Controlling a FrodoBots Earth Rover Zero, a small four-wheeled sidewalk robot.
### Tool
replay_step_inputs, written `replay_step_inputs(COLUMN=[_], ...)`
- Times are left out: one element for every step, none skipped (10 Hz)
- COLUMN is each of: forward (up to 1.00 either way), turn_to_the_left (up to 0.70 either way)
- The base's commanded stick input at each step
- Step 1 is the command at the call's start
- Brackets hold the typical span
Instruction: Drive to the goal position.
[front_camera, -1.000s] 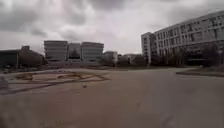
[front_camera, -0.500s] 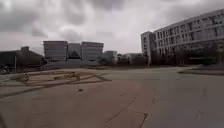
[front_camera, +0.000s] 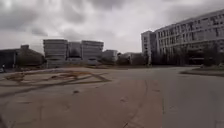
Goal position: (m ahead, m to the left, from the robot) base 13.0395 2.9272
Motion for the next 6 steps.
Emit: replay_step_inputs(forward=[0.70, 0.70, 0.70, 0.70, 0.70, 0.70], turn_to_the_left=[0.00, 0.00, 0.00, 0.00, 0.00, 0.00])
